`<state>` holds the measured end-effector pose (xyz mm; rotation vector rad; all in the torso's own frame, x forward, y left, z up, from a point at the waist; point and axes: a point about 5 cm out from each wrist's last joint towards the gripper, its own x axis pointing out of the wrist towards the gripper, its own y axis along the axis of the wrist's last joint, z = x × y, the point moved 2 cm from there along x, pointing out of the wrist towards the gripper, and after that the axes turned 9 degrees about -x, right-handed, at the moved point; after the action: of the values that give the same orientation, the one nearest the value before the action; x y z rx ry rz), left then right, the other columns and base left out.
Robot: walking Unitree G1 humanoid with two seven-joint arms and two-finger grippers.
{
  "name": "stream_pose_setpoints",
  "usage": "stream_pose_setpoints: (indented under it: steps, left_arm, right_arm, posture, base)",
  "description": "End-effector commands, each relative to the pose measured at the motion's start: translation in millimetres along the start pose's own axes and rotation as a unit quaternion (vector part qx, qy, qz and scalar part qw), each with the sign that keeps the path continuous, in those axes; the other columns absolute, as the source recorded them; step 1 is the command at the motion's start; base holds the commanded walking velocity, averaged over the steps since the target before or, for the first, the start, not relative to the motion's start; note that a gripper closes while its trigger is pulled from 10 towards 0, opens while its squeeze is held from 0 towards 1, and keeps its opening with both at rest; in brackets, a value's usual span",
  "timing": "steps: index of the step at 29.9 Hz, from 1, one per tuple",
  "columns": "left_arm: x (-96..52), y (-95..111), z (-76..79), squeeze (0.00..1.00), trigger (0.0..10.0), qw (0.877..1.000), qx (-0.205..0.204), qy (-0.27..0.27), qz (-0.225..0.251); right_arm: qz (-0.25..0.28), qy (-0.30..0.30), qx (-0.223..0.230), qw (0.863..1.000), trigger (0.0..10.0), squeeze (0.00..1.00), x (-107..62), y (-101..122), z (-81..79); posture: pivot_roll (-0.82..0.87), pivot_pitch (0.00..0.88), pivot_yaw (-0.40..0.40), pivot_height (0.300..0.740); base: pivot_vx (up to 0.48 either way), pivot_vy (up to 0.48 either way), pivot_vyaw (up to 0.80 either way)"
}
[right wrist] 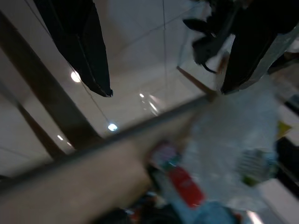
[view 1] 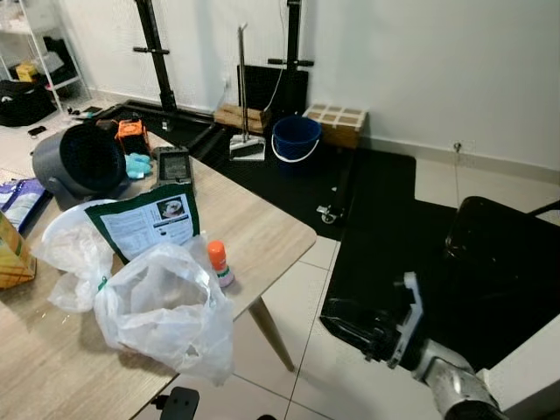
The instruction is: Restocking fridge
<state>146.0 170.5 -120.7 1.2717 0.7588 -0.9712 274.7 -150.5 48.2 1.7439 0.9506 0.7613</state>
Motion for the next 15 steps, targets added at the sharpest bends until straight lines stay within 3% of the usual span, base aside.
stream_pose_setpoints:
  steps: [1, 5, 15]
  left_arm:
    - [-2.7, -14.2, -5.3, 0.00, 10.0, 1.000, -0.001, 0.005, -0.024]
    - [-2.8, -14.6, -5.3, 0.00, 10.0, 1.000, 0.000, 0.005, -0.025]
    - [-3.2, -12.9, -7.8, 0.00, 10.0, 1.000, 0.008, 0.007, -0.025]
  right_arm:
    - [0.009, -0.018, -0.016, 1.000, 10.0, 0.00, 9.1, 8.2, 4.1]
    - [0.028, -0.047, -0.024, 0.998, 10.0, 0.00, 18.7, 18.3, 9.2]
    - [0.033, 0.005, -0.039, 0.999, 10.0, 0.00, 23.6, 23.0, -6.8]
  posture:
    - [0.04, 0.000, 0.011, 0.740]
    - [0.04, 0.000, 0.014, 0.740]
    - [0.04, 0.000, 0.019, 0.740]
  base:
    - [0.000, 0.000, 0.00]
    - [0.000, 0.000, 0.00]
    - [0.000, 0.000, 0.80]
